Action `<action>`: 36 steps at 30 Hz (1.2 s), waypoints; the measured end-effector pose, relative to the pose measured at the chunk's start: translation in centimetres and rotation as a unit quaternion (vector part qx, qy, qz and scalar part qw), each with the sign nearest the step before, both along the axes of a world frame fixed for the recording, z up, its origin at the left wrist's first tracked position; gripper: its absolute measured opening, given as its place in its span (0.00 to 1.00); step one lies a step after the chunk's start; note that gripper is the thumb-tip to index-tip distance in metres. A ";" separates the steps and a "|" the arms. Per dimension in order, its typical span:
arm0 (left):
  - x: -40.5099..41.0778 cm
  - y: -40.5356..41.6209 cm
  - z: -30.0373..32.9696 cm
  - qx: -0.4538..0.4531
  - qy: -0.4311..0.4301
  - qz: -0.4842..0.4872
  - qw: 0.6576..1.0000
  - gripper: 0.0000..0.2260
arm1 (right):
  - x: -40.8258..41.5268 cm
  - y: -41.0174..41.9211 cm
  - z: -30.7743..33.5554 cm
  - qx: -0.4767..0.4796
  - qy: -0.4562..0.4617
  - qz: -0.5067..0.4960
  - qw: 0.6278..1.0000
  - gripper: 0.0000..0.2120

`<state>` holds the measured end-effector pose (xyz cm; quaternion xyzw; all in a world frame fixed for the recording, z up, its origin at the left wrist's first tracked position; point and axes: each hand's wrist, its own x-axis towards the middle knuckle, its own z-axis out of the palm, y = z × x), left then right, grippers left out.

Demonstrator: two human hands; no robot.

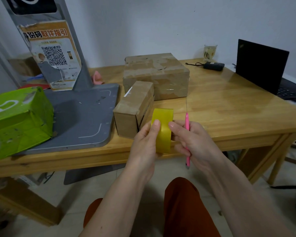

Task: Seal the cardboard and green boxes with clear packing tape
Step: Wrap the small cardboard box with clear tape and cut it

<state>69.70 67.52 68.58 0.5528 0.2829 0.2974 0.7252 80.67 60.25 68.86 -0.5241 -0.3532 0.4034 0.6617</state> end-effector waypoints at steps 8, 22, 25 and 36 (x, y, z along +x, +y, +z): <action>0.1 0.2 -0.1 -0.066 -0.012 0.001 0.998 0.21 | -0.2 -0.1 0.0 -0.015 -0.045 0.012 0.999 0.18; -0.4 1.1 -0.4 -0.024 -0.051 -0.057 0.997 0.19 | -0.5 0.1 -0.3 0.010 0.061 0.007 0.998 0.16; -0.5 1.2 -0.4 -0.017 -0.056 -0.066 0.996 0.18 | -0.8 0.3 -0.3 0.013 0.053 0.004 0.998 0.16; 0.2 0.4 -0.1 -0.045 -0.052 0.007 0.998 0.16 | -2.1 0.5 0.5 0.009 0.074 -0.061 0.995 0.09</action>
